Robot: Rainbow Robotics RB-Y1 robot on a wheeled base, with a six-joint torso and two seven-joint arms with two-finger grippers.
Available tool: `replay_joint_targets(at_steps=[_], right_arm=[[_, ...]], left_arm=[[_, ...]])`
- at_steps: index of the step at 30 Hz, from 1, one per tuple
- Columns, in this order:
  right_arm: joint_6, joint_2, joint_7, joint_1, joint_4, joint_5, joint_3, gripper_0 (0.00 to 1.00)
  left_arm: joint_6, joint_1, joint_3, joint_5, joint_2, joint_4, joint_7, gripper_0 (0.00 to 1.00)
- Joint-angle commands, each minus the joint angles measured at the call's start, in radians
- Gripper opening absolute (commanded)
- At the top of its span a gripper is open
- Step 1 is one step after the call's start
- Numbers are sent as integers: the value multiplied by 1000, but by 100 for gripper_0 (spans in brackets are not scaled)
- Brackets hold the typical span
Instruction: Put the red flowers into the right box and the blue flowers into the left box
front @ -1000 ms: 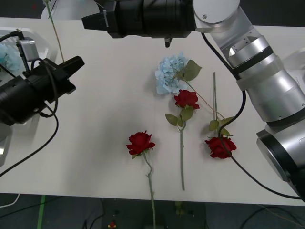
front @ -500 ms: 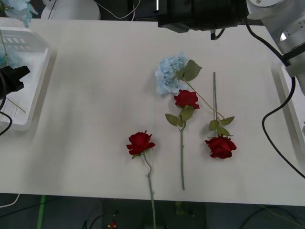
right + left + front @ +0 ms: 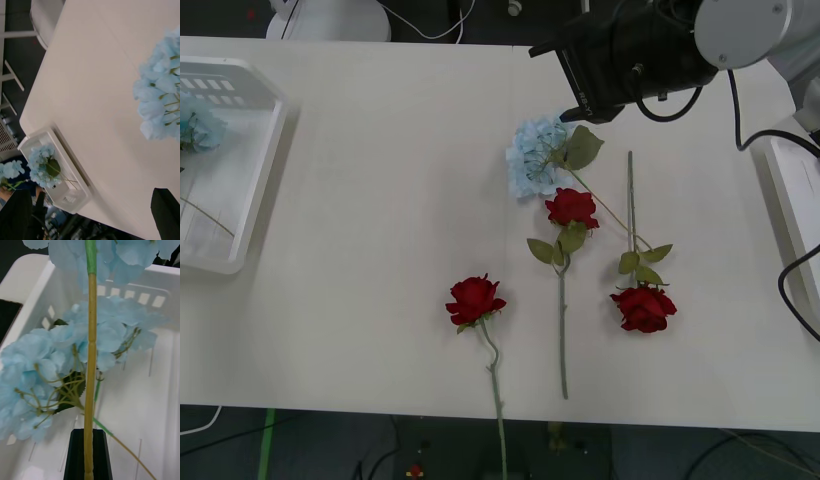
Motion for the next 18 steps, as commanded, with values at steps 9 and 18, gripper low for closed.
replay_joint_targets(at_steps=[9, 18], right_arm=[[161, -85, -1003, 168, -312, 366, 11, 94], [282, 50, -1305, 176, -200, 490, 42, 94]], left_arm=[[-9, -9, 0, -207, 60, -8, 154, 0], [-8, -3, -62, -155, 60, -10, 182, 43]])
